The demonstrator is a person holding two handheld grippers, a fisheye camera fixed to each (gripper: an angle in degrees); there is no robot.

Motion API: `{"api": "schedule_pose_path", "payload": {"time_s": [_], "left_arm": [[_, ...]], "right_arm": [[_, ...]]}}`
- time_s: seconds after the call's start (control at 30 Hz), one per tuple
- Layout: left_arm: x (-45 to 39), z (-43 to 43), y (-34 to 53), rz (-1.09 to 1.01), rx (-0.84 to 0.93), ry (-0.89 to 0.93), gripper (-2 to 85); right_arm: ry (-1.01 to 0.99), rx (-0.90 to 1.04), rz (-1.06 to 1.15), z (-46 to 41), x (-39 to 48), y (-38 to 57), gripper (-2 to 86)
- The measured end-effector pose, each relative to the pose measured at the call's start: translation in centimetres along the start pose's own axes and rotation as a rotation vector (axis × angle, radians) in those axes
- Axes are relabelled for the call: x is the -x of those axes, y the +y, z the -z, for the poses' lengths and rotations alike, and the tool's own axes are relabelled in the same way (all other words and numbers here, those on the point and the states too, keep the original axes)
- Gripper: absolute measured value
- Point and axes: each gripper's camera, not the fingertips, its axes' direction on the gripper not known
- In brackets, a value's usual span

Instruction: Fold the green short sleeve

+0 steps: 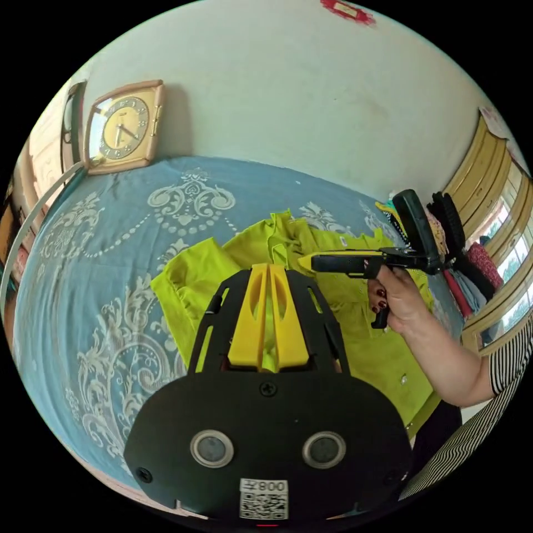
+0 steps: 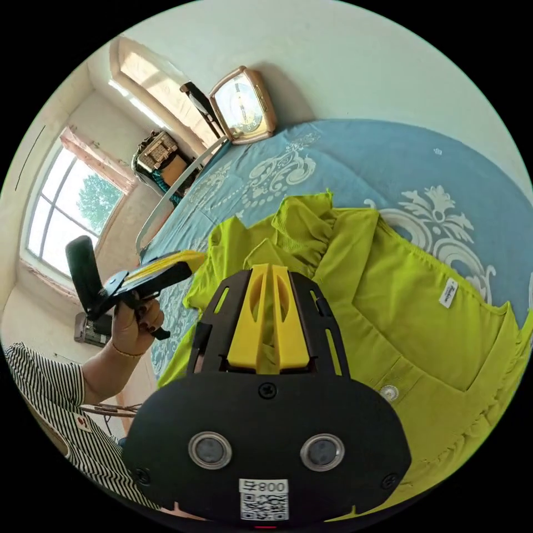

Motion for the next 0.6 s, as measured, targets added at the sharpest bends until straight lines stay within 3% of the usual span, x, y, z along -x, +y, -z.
{"api": "schedule_pose_path", "payload": {"time_s": [0.17, 0.37, 0.6], "left_arm": [[1.5, -6.7, -1.6, -0.013, 0.269, -0.234, 0.2], [4.5, -2.1, 2.1, 0.167, 0.097, -0.141, 0.4], [5.0, -2.5, 3.7, 0.244, 0.178, -0.146, 2.3]], "right_arm": [[0.035, 0.155, 0.033, -5.4, 0.6, 0.4, 0.3], [0.009, 0.120, 0.045, -5.5, 0.7, 1.3, 0.3], [0.020, 0.020, 0.143, -3.8, 5.1, 2.9, 2.1]]}}
